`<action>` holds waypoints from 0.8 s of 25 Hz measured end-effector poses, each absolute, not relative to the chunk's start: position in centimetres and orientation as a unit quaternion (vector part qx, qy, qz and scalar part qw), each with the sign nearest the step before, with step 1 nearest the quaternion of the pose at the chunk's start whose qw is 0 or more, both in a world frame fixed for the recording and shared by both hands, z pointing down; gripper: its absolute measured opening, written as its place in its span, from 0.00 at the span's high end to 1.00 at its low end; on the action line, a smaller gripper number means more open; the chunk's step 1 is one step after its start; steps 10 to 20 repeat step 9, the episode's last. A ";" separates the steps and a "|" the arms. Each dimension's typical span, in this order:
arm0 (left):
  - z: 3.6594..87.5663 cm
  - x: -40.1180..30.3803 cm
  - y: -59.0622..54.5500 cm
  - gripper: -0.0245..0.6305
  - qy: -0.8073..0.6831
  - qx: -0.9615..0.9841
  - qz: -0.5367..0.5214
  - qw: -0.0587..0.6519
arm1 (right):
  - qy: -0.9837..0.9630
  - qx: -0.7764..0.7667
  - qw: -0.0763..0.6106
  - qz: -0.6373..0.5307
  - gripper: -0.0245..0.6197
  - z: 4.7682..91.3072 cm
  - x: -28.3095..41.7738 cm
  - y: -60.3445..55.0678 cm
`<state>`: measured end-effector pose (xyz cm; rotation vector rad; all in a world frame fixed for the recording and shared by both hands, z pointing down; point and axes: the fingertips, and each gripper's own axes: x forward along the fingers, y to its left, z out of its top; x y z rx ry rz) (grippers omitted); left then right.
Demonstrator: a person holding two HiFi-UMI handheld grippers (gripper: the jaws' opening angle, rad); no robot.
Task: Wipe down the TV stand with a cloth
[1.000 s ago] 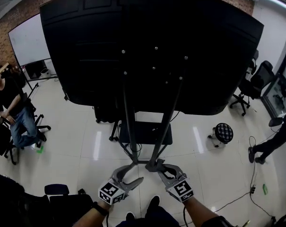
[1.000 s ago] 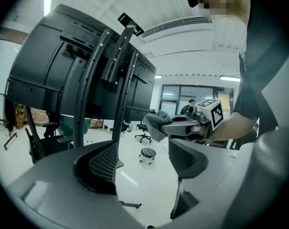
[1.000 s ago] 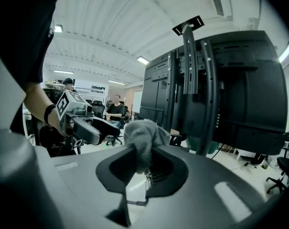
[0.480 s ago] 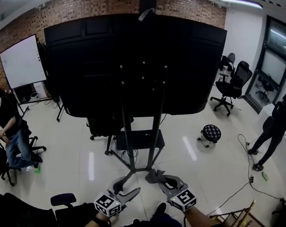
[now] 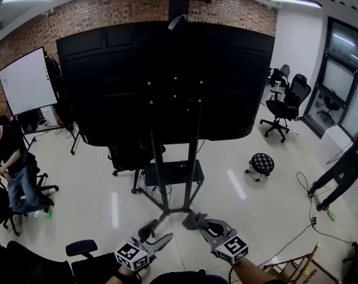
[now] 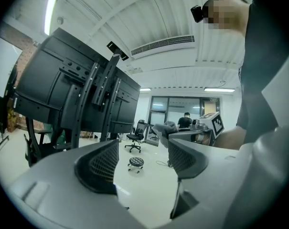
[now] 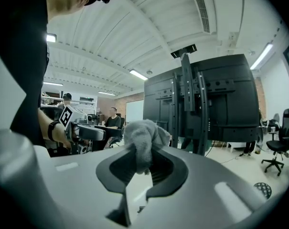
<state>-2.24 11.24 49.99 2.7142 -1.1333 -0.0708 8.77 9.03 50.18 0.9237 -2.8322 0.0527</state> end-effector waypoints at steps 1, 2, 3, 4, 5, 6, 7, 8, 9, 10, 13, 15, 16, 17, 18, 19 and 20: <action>50.0 -2.3 11.3 0.43 -0.383 0.918 -0.021 0.097 | -0.948 0.309 0.077 0.019 0.90 50.1 8.7 9.1; 50.0 -2.3 11.2 0.43 -0.383 0.919 -0.020 0.094 | -0.948 0.309 0.073 0.021 0.90 50.0 8.7 9.2; 49.9 -2.3 11.1 0.43 -0.383 0.919 -0.020 0.093 | -0.949 0.308 0.070 0.024 0.90 49.9 8.6 9.4; 49.8 -2.2 11.0 0.43 -0.383 0.919 -0.023 0.094 | -0.949 0.306 0.068 0.025 0.90 49.9 8.7 9.5; 49.8 -2.1 11.0 0.43 -0.383 0.919 -0.027 0.095 | -0.949 0.305 0.069 0.025 0.90 49.9 8.8 9.6; 49.8 -2.1 11.1 0.43 -0.383 0.918 -0.030 0.095 | -0.950 0.304 0.072 0.024 0.90 50.0 8.9 9.7; 50.0 -2.1 11.2 0.43 -0.384 0.918 -0.031 0.095 | -0.950 0.303 0.073 0.025 0.90 50.2 8.9 9.8; 50.1 -2.1 11.4 0.43 -0.385 0.918 -0.032 0.095 | -0.950 0.302 0.075 0.025 0.90 50.3 8.9 9.9; 50.3 -2.2 11.5 0.43 -0.386 0.917 -0.032 0.095 | -0.950 0.301 0.076 0.026 0.90 50.5 8.9 10.0; 50.3 -2.2 11.5 0.43 -0.386 0.917 -0.032 0.095 | -0.950 0.301 0.076 0.026 0.90 50.5 8.9 10.0; 50.3 -2.2 11.5 0.43 -0.386 0.917 -0.032 0.095 | -0.950 0.301 0.076 0.026 0.90 50.5 8.9 10.0; 50.3 -2.2 11.5 0.43 -0.386 0.917 -0.032 0.095 | -0.950 0.301 0.076 0.026 0.90 50.5 8.9 10.0; 50.3 -2.2 11.5 0.43 -0.386 0.917 -0.032 0.095 | -0.950 0.301 0.076 0.026 0.90 50.5 8.9 10.0; 50.3 -2.2 11.5 0.43 -0.386 0.917 -0.032 0.095 | -0.950 0.301 0.076 0.026 0.90 50.5 8.9 10.0; 50.3 -2.2 11.5 0.43 -0.386 0.917 -0.032 0.095 | -0.950 0.301 0.076 0.026 0.90 50.5 8.9 10.0; 50.3 -2.2 11.5 0.43 -0.386 0.917 -0.032 0.095 | -0.950 0.301 0.076 0.026 0.90 50.5 8.9 10.0; 50.3 -2.2 11.5 0.43 -0.386 0.917 -0.032 0.095 | -0.950 0.301 0.076 0.026 0.90 50.5 8.9 10.0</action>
